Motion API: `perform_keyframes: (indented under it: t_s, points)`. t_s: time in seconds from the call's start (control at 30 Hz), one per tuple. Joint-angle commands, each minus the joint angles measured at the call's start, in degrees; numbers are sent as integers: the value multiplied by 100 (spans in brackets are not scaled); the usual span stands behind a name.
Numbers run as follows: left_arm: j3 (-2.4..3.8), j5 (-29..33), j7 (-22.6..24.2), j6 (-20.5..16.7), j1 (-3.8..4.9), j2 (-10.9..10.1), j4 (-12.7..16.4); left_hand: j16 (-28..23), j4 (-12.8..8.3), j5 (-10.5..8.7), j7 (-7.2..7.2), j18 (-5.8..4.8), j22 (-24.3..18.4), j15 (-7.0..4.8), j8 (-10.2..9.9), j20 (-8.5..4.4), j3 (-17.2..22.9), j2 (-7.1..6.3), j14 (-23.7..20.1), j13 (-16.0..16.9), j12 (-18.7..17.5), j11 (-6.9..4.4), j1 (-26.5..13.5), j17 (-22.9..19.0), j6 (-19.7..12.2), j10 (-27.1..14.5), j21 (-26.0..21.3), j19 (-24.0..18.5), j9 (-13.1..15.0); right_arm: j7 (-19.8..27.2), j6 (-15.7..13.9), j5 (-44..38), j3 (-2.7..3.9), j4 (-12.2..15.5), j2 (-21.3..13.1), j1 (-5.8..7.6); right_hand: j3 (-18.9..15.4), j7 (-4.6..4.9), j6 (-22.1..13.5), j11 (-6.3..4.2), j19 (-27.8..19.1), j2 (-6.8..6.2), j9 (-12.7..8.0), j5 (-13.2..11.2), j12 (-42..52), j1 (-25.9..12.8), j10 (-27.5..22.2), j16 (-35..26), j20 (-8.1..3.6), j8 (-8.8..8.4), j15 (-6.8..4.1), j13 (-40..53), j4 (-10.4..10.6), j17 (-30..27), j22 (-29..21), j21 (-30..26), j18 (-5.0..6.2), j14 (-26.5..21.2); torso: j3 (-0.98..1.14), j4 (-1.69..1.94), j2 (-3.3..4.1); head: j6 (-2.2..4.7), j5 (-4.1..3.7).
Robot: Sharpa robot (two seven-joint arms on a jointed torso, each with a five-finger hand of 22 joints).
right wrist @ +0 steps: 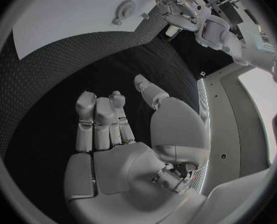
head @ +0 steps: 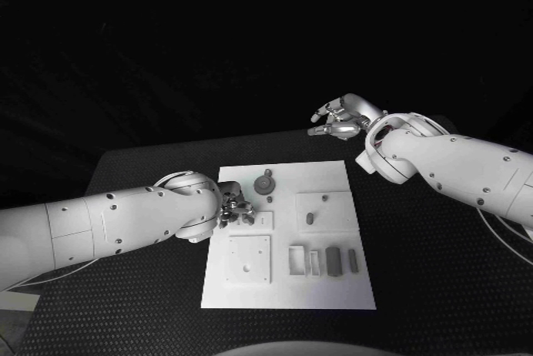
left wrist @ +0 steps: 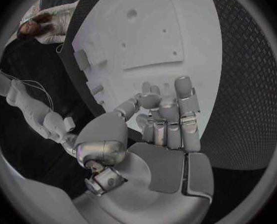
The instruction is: Assemble the parts on the task board
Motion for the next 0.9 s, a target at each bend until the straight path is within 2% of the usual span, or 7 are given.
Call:
perform_keyframes:
  t_s: [0.03, 0.2, 0.47, 0.73, 0.9]
  points:
    - [-2, -44, 42, -113, -11, -7, 31, 28, -43, 1, -155, -31, 66, -97, -19, -40, 47, 58, -102, -9, -39, -71, 133, -10, 1036, -111, -37, -4, -10, 27, 48, -34, 4, -2, -3, -5, -31, 157, -133, -6, -6, 37, -5, 20, 21, -6, -42, 3, -20, -22, 18, -8, -3, 7, 6, -23, 456, -24, 2, -1, -1, 2, 1]
    - [-2, -14, 59, -148, -20, -31, 62, 34, -70, 22, -154, -37, 73, -93, -16, -39, 48, 35, -98, -13, -38, -71, 187, -22, 1044, -104, -41, 3, -18, 23, 49, -34, 4, -1, -12, -5, -32, 157, -133, -6, -6, 41, -6, 20, 23, -9, -43, 3, -19, -21, 19, -11, -1, 7, 6, -24, 456, -24, 2, 0, 2, 0, 6]
    - [-2, 35, 65, -205, -33, -61, 62, 41, -91, 54, -153, -42, 78, -89, -17, -41, 9, -107, -97, -22, -40, -70, 222, -44, 1049, -100, -54, 12, -34, 24, 51, -34, 4, -7, -10, -7, -31, 156, -133, -7, -7, 44, -7, 20, 25, -7, -45, 3, -19, -21, 18, -13, -3, 7, 6, -25, 456, -25, -1, 0, -2, -4, 10]
    - [-2, 53, 85, -206, -36, -68, 64, 43, -147, 57, -153, -43, 81, -92, -19, -45, 20, -139, -98, -30, -44, -70, 322, -64, 1047, -99, -67, 19, -47, 25, 57, -31, 4, -9, -13, -10, -34, 157, -134, -6, -7, 44, -9, 20, 27, -12, -46, 4, -18, -21, 19, -16, -1, 7, 7, -25, 456, -25, 1, -2, -1, 2, 11]
    - [-2, 77, 86, -193, -38, -74, 71, 43, -203, 56, -151, -45, 83, -91, -22, -45, 20, -206, -102, -37, -50, -68, 394, -78, 1040, -103, -77, 19, -56, 23, 58, -27, 4, -7, -18, -11, -36, 157, -135, -6, -8, 43, -10, 20, 29, -18, -47, 4, -18, -21, 19, -19, 2, 7, 7, -26, 456, -26, 1, -2, 1, 4, 11]
